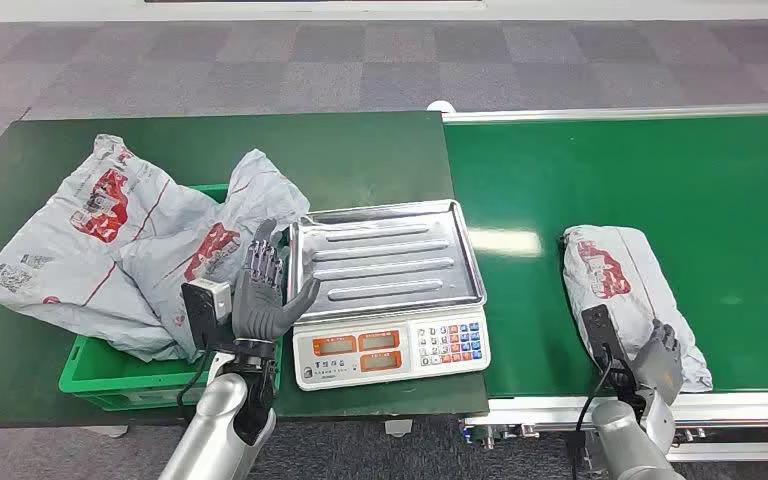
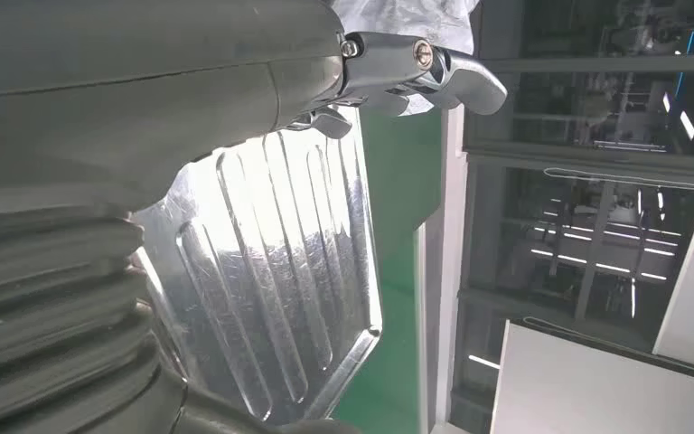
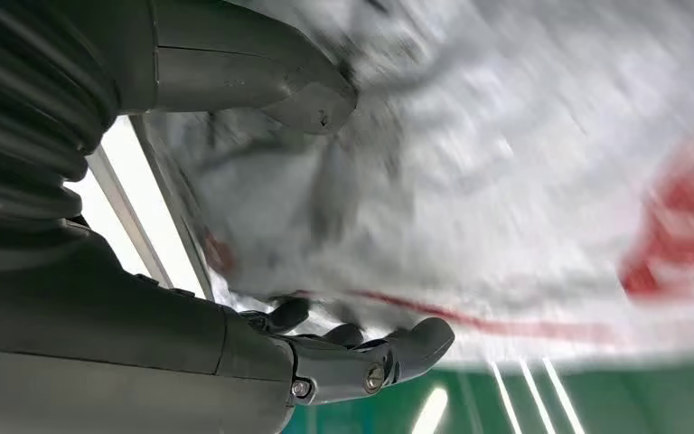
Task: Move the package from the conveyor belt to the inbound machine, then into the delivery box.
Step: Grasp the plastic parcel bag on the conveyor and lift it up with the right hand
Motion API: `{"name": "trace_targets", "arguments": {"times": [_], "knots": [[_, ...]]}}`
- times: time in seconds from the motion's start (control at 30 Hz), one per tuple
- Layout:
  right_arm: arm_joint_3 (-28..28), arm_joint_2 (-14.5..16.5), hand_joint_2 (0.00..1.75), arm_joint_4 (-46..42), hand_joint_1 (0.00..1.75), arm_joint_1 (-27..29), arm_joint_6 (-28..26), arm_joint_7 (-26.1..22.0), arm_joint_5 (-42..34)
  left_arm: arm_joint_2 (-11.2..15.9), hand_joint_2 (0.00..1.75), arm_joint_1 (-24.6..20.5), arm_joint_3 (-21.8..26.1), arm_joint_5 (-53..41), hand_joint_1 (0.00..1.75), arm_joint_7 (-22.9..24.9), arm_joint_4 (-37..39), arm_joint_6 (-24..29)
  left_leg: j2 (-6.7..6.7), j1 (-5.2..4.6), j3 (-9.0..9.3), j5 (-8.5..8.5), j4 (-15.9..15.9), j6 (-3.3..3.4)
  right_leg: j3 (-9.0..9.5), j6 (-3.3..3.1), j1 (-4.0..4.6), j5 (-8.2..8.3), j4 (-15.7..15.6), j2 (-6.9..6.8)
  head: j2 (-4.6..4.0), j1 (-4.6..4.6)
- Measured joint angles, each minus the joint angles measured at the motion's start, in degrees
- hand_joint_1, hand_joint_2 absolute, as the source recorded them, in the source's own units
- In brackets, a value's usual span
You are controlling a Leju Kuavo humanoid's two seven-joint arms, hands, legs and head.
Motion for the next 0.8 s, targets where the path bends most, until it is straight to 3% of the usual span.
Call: {"name": "trace_targets", "arguments": {"times": [0.23, 0.4, 0.53, 0.8], "knots": [[2.02, 0.95, 1.75, 3.46, 0.00, -0.77, 6.51, 6.69, 5.41, -0.02, 1.75, -0.01, 0.00, 0.21, 0.00, 0.16, -0.44, -0.02, 0.15, 0.09, 0.30, -0.09, 0.00, -0.01, 0.26, -0.02, 0.12, -0.02, -0.10, 0.11, 0.00, -0.02], [2.87, 1.30, 1.75, 4.84, 0.06, -1.47, 8.78, 7.61, 6.41, -0.04, 1.75, -0.03, 0.00, 0.35, 0.00, 0.24, -0.74, -0.02, 0.19, 0.11, 0.61, -0.15, 0.00, 0.06, 0.64, 0.04, 0.14, -0.04, -0.21, 0.12, 0.00, -0.01], [2.87, 1.49, 1.75, 5.05, 1.75, -1.58, 7.60, 4.94, 6.10, -0.04, 1.75, 0.04, 0.00, 0.36, 0.00, 0.29, -1.23, -0.02, 0.19, 0.10, 0.67, -0.11, 0.00, 0.08, 0.73, 0.11, 0.13, 0.08, -0.23, 0.12, 0.00, -0.01], [2.73, 2.22, 1.75, 5.05, 1.75, -1.57, 1.52, -3.26, 3.36, -0.04, 1.75, 0.61, 0.00, 0.36, 0.00, 0.31, -2.60, 0.14, 0.18, 0.10, 0.59, -0.07, 0.01, 0.07, 0.64, 0.12, 0.12, 0.10, -0.21, 0.12, 0.00, 0.00]]}}
